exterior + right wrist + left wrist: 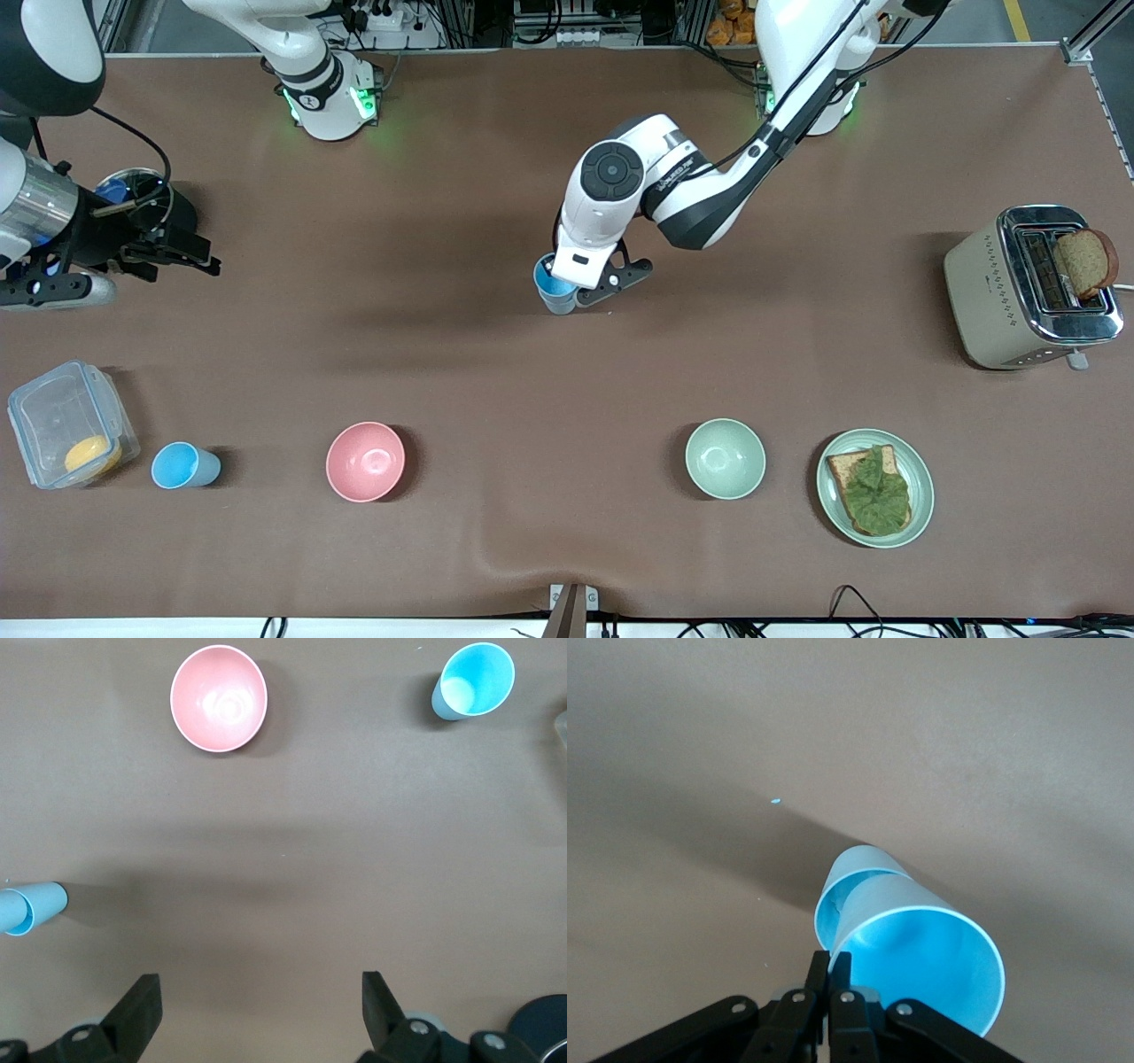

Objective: Stack blue cups with both arms
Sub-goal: 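Lower the left gripper's cup into the placed cup and open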

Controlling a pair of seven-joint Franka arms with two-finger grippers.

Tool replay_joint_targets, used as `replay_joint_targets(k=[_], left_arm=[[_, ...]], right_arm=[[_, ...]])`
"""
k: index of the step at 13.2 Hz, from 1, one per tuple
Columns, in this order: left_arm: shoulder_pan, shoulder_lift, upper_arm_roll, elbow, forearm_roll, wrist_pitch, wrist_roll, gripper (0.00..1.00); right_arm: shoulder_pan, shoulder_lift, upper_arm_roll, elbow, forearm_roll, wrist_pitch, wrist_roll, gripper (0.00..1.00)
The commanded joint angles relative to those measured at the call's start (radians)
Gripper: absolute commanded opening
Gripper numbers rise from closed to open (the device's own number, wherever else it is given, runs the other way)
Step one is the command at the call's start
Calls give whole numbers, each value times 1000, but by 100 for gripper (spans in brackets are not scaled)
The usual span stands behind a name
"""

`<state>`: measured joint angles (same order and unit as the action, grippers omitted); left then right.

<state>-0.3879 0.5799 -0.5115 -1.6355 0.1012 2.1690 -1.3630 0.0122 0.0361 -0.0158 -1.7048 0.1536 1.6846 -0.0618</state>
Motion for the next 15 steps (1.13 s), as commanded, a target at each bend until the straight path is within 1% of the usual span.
replay_joint_targets(k=[1,2,3,4,6,7,9,10,11,13,15], left_arm=[[-28,35,5,28,35,2,-50,0],[-29,40,5,28,37,3,-51,0],[-19,41,8,28,26,3,-53,21],[-16,38,11,28,26,3,-56,99],[-11,12,11,42,35,-1,-58,100],[3,-15,19,46,38,-14,-56,100],[59,-111,28,49,40,-35,-44,100],[105,-159,27,48,46,-49,-41,100],[144,-202,25,48,52,-81,-9,100],[213,-274,27,48,58,-179,207,100],[324,-325,25,45,58,-237,457,100]], right_arm=[[-21,-5,14,-1,-18,-6,-27,100],[-20,-5,16,-2,-44,-6,-27,100],[-21,-5,16,-3,-54,-6,-29,100],[-21,-5,16,-1,-58,-6,-29,100],[-21,-5,14,-1,-62,-5,-29,100],[-21,-4,14,2,-80,-6,-29,100],[-21,-5,14,8,-121,-8,-38,100],[-23,-8,8,8,-134,-11,-56,100],[-23,-10,-10,7,-137,-17,-81,100],[-21,-21,-16,5,-137,-40,-85,100],[-21,-44,-16,1,-137,-60,-81,100]])
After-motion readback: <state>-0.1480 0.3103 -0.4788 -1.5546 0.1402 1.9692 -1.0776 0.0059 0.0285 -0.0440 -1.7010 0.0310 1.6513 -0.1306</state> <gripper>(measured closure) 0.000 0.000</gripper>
